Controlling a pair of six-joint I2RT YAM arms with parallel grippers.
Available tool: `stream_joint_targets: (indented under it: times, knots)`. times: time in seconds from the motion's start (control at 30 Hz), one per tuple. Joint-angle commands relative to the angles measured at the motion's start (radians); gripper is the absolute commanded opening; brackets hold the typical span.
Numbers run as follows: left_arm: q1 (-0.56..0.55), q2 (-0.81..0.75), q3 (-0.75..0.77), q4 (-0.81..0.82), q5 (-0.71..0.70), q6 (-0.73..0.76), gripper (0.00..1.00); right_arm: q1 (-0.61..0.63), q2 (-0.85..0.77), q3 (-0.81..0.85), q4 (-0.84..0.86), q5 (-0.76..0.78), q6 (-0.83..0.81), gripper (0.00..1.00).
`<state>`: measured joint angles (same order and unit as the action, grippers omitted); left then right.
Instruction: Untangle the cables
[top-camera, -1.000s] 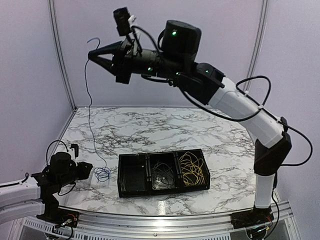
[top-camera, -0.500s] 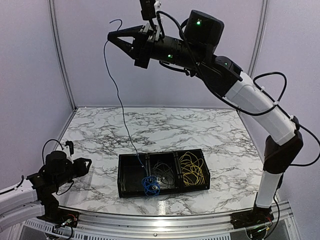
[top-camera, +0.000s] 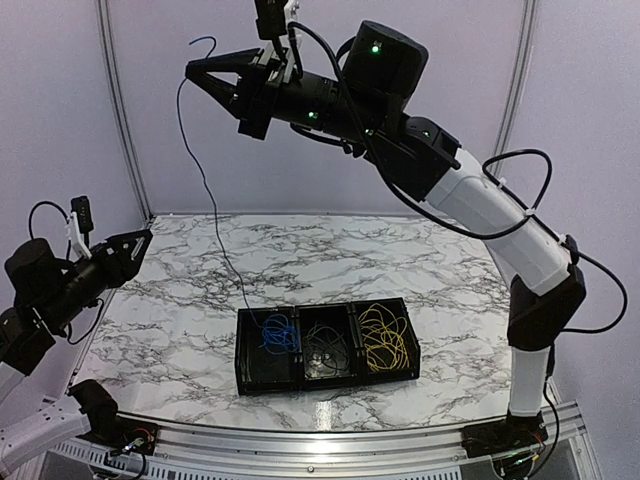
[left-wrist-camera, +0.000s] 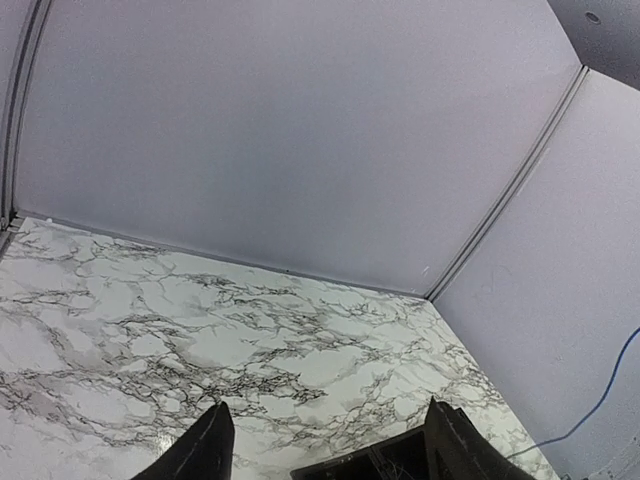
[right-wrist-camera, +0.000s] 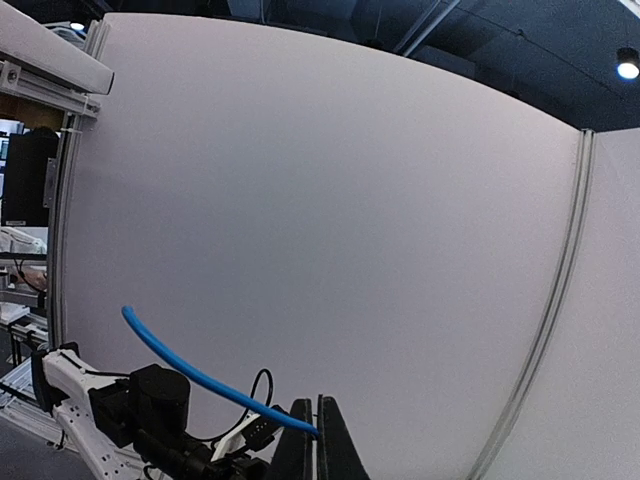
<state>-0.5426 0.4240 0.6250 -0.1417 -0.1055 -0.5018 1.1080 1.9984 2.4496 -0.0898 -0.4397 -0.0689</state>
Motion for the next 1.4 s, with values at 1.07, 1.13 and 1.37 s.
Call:
stream_joint_targets:
  times: [1.07, 1.13, 1.37]
  knots:
    - [-0.003, 0.123, 0.138, -0.166, 0.292, 0.180, 0.59, 0.059, 0.196, -0.040, 0.138, 0.129, 0.018, 0.00]
    - [-0.003, 0.142, 0.140, -0.164, 0.276, 0.180, 0.53, 0.059, 0.195, -0.043, 0.136, 0.126, 0.021, 0.00]
    - [-0.004, 0.177, 0.144, -0.139, 0.169, 0.212, 0.38, 0.061, 0.185, -0.044, 0.131, 0.111, 0.022, 0.00]
